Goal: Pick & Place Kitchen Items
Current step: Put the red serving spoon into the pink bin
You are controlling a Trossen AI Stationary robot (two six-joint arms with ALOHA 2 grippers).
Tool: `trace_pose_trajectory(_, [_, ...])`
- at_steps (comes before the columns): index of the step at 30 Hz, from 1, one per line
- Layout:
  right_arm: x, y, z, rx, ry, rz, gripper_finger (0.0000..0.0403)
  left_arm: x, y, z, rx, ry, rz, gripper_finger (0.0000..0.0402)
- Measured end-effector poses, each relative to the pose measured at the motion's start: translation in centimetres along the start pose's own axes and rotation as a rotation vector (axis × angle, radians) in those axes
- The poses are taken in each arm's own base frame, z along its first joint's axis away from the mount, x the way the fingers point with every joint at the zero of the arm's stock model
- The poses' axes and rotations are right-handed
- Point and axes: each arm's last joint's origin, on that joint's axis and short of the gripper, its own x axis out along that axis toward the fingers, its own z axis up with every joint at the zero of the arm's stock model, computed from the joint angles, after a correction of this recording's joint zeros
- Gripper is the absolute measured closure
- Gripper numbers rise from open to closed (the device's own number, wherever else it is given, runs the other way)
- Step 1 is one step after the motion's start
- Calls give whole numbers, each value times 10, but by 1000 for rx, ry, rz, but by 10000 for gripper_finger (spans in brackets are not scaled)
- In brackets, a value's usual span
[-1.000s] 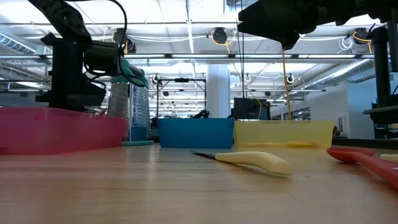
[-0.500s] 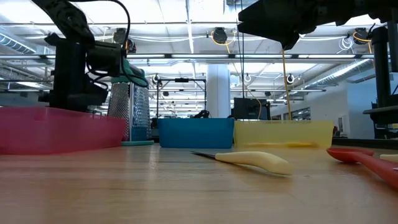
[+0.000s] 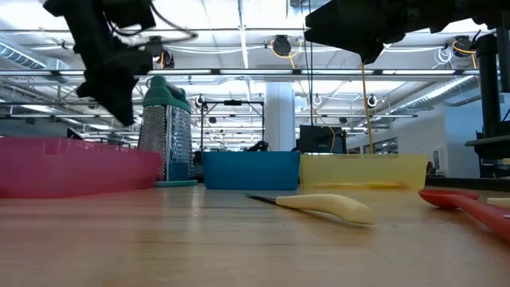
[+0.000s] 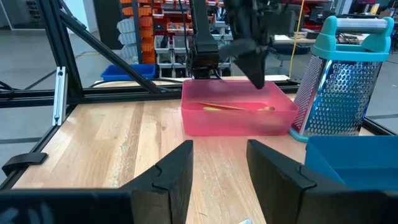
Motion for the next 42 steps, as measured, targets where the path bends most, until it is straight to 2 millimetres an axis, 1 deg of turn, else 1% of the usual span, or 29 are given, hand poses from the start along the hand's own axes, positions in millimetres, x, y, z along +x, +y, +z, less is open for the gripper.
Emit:
trace_pose_trajectory(3, [0, 0, 0, 0, 0, 0, 259, -9, -10, -1, 44, -80, -82, 345])
trace_pose_trajectory(6, [0, 0, 0, 0, 0, 1, 258, -14, -18, -3, 77, -124, -126, 350])
trace_pose_trajectory(10, [0, 0, 0, 0, 0, 0, 257, -15, -27, -7, 109, -159, -122, 356])
trace_pose_trajectory(17, [0, 0, 0, 0, 0, 0, 257, -13, -48, -17, 169, -174, -166, 370])
trace_pose_trajectory(21, [0, 0, 0, -2, 1, 0, 258, -11, -64, -23, 212, -214, -197, 379])
trace_pose_trajectory(24, [0, 0, -2, -40, 17, -1, 259, -8, -79, -27, 278, -242, -245, 389])
trace_pose_trajectory(27, [0, 0, -2, -42, 16, -1, 257, -4, -93, -32, 348, -260, -283, 397])
trace_pose_trajectory(30, [0, 0, -2, -44, 14, -1, 257, 0, -106, -38, 380, -273, -319, 396])
trace_pose_trajectory(32, [0, 0, -2, -43, 14, -1, 258, 4, -115, -39, 398, -295, -350, 388])
trace_pose_trajectory(36, [0, -1, -1, -38, 6, -3, 258, 11, -126, -45, 432, -299, -378, 374])
trace_pose_trajectory(42, [3, -4, 2, -16, -19, -16, 258, 23, -133, -53, 446, -264, -361, 369])
